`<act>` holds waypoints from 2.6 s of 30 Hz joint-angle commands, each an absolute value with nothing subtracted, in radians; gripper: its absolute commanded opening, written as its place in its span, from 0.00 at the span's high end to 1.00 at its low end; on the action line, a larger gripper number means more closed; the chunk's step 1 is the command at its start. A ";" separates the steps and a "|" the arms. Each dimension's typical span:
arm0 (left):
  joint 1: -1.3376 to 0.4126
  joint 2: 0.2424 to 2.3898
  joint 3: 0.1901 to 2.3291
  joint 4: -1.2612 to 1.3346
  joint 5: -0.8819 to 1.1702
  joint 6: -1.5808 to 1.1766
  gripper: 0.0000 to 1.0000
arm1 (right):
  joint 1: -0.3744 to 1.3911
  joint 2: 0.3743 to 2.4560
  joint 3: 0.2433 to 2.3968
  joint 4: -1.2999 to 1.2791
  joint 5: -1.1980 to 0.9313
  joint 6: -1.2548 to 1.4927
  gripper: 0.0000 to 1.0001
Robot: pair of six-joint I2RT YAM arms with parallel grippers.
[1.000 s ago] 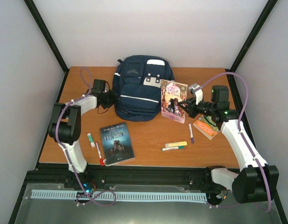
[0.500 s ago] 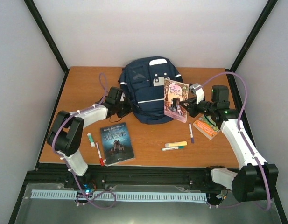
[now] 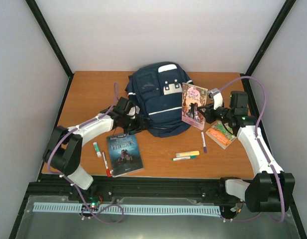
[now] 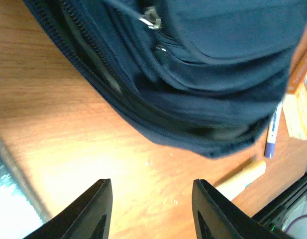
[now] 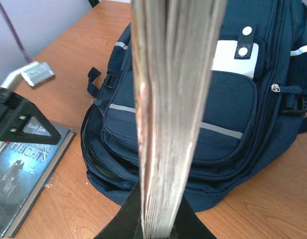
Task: Pack the student bag
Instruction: Place the book in the student bag.
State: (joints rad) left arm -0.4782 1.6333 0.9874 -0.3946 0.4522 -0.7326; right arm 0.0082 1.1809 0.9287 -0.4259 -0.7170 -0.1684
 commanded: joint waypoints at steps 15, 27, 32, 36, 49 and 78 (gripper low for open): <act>-0.694 1.833 1.617 -0.733 0.248 -0.106 0.53 | -0.183 1.141 0.970 -0.432 -0.746 -0.135 0.97; -0.819 2.196 1.989 -0.947 0.083 0.038 0.52 | -0.267 1.138 0.964 -0.428 -0.729 -0.115 0.97; -0.824 2.257 2.025 -0.968 0.048 0.059 0.54 | -0.267 1.145 0.960 -0.424 -0.742 -0.114 0.97; -0.825 2.268 2.018 -0.965 0.069 0.072 0.55 | -0.267 1.164 0.967 -0.432 -0.738 -0.127 0.97; -0.846 2.280 1.988 -0.939 0.111 0.104 0.61 | -0.269 1.169 0.966 -0.429 -0.745 -0.123 0.97; -0.844 1.919 2.032 -0.661 -0.216 0.092 0.99 | -0.267 1.399 1.225 -1.006 -1.066 -0.064 0.97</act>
